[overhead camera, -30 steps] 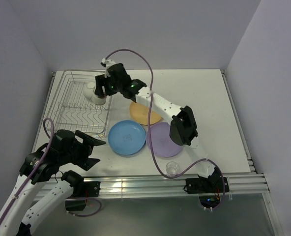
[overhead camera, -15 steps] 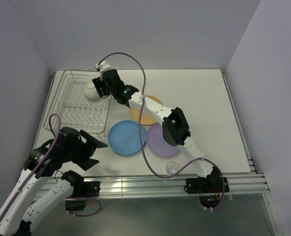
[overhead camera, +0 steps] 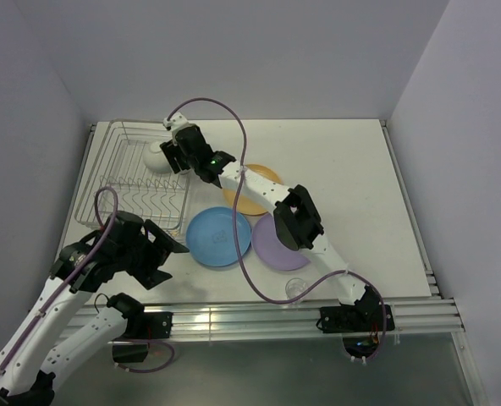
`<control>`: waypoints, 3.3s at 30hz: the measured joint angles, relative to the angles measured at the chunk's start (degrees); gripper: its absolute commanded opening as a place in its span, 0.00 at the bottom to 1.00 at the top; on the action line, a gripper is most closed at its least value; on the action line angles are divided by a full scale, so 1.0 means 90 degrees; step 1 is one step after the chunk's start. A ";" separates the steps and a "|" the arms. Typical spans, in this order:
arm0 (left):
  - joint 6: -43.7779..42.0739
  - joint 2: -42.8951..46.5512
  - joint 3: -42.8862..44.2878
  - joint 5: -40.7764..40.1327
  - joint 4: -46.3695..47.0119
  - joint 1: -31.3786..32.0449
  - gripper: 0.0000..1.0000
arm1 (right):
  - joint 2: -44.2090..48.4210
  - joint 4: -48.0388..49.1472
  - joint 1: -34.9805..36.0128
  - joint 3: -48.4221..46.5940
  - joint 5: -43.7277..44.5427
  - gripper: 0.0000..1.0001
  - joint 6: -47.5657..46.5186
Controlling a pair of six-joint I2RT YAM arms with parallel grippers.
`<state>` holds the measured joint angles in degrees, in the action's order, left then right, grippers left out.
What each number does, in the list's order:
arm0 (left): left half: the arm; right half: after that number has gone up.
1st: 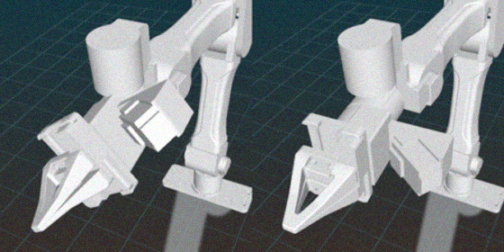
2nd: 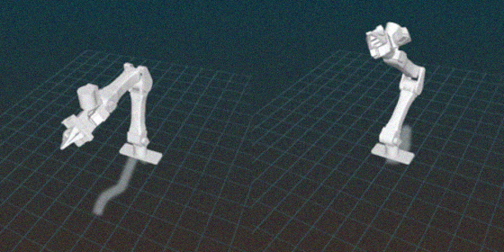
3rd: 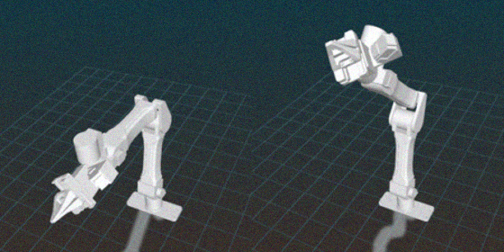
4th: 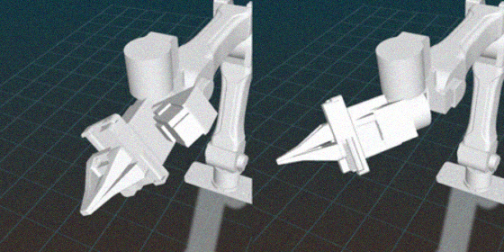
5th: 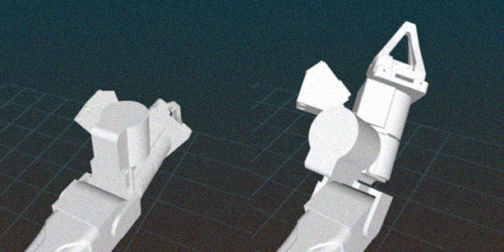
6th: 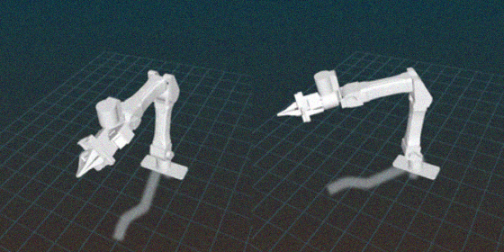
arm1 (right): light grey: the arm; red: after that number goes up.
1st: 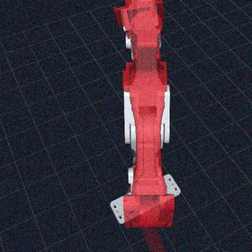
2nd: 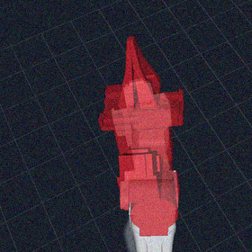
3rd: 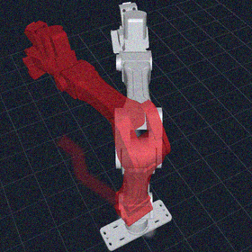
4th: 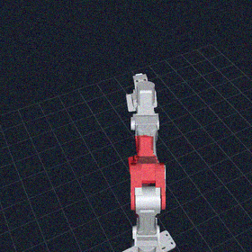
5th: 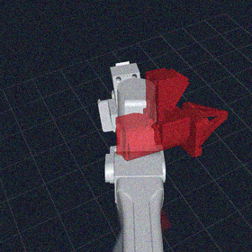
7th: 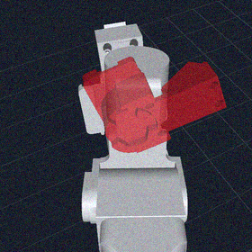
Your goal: Load the mixed dishes into the dish rack
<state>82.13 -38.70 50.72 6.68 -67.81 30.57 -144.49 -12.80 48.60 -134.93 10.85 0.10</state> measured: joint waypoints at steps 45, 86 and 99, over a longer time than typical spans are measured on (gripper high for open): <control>0.0117 0.0352 -0.0189 0.0138 -0.0022 0.0000 0.88 | -0.0474 0.0002 0.0318 -0.0352 0.0202 0.98 -0.0073; -0.0976 -0.1328 0.0554 -0.0267 0.0984 0.0002 0.82 | 1.1069 -0.5829 -0.0765 0.9194 -0.0413 0.73 0.4775; -0.1156 -0.1826 0.0950 -0.0168 0.1132 0.0204 0.82 | 1.1499 -0.5105 -0.0775 1.0894 -0.1758 0.62 0.5365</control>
<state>71.72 -55.13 59.27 5.17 -57.63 32.40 -40.99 -58.74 41.63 -36.88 -4.97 48.38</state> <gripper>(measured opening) 0.822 0.641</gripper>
